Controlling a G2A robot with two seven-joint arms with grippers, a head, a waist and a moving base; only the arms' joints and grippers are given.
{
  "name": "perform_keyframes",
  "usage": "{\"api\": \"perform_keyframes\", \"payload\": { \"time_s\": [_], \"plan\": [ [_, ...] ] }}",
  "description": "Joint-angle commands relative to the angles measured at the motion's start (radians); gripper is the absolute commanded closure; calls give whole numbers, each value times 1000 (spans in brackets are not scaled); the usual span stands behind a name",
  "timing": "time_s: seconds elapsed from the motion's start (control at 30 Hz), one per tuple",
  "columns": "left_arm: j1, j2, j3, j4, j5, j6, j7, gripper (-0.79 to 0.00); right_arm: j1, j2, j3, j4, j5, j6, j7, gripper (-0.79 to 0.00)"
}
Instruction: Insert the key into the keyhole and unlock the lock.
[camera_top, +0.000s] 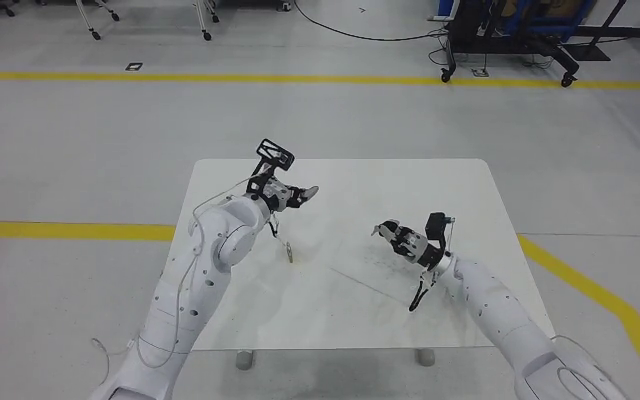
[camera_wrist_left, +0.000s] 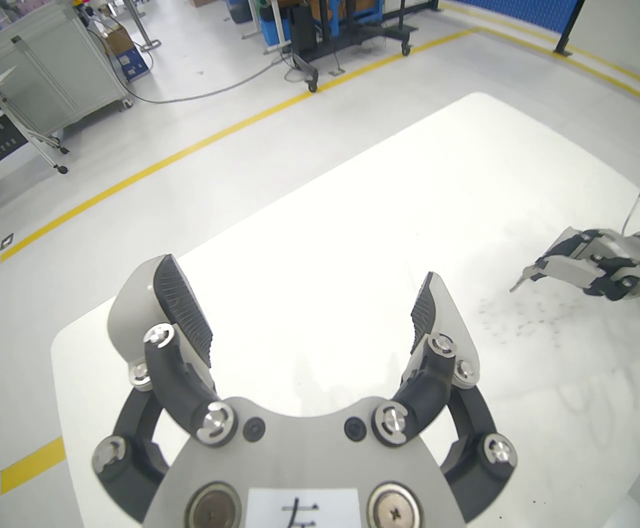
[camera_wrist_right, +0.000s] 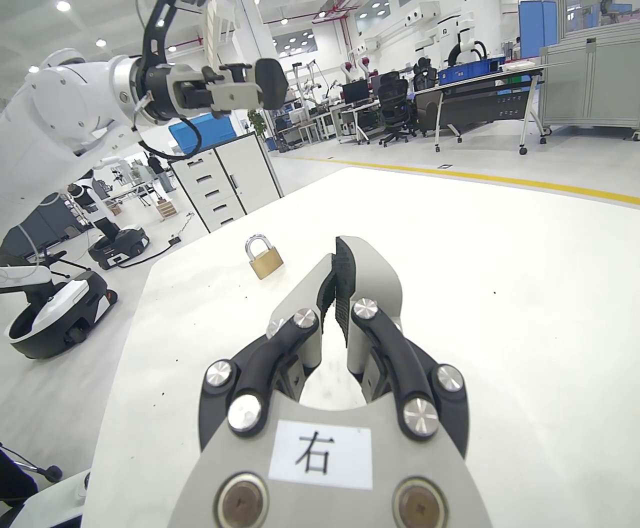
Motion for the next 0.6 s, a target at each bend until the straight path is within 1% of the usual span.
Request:
{"api": "perform_keyframes", "payload": {
  "time_s": [0.0,0.07,0.1,0.13,0.23,0.4,0.57],
  "plan": [
    [-15,0,33,37,0,1,0,-785,-6,-1,1,-7,8,8,9,0],
    [-15,0,33,37,0,1,0,-785,-22,-7,8,-32,60,24,42,0],
    [-15,0,33,37,0,1,0,-785,-29,-11,14,-40,104,9,57,0],
    [-15,0,33,37,0,1,0,-785,-33,-14,23,-50,158,-14,64,0],
    [-15,0,33,37,0,1,0,-785,-51,-22,38,-86,320,-21,116,0],
    [-15,0,33,37,0,1,0,-785,-91,-13,46,-193,605,-21,287,0],
    [-15,0,33,37,0,1,0,-785,-94,-10,47,-201,623,-21,302,0]
  ]
}}
